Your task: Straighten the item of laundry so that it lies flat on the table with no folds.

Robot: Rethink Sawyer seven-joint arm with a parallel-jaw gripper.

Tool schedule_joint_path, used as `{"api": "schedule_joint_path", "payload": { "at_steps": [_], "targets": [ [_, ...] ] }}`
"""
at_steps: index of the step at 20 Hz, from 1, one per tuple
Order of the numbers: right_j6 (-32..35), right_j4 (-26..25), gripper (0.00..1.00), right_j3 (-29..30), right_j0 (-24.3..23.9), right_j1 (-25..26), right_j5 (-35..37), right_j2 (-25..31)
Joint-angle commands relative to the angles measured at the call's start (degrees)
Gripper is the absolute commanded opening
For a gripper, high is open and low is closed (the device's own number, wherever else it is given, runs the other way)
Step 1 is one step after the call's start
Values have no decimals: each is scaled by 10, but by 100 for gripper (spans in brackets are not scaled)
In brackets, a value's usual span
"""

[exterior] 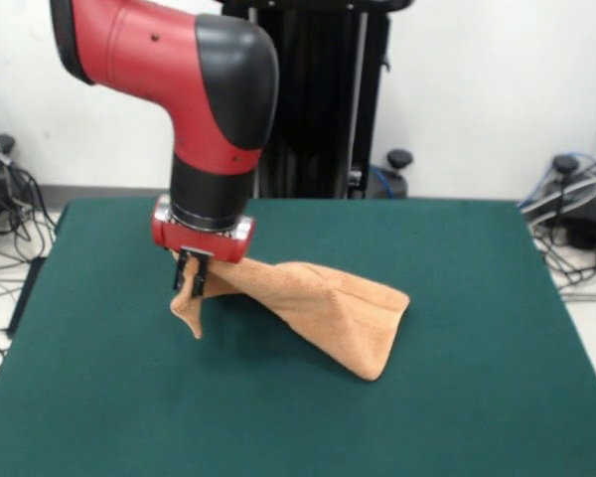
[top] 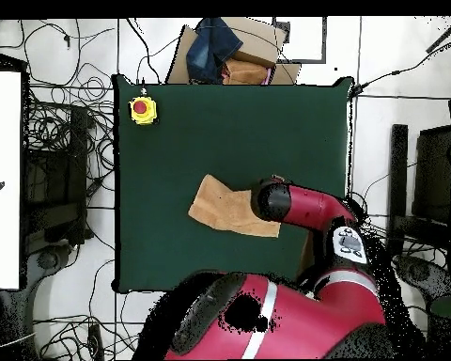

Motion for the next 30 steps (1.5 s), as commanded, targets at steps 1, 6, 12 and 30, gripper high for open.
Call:
{"api": "schedule_joint_path", "payload": {
  "at_steps": [1,6,12,30],
  "targets": [
    [-6,-37,0,37,-4,-16,62,65],
    [-7,-44,0,31,-7,-19,71,64],
    [11,-58,0,13,-2,12,23,59],
    [12,-66,0,-42,12,22,26,71]
  ]
}}
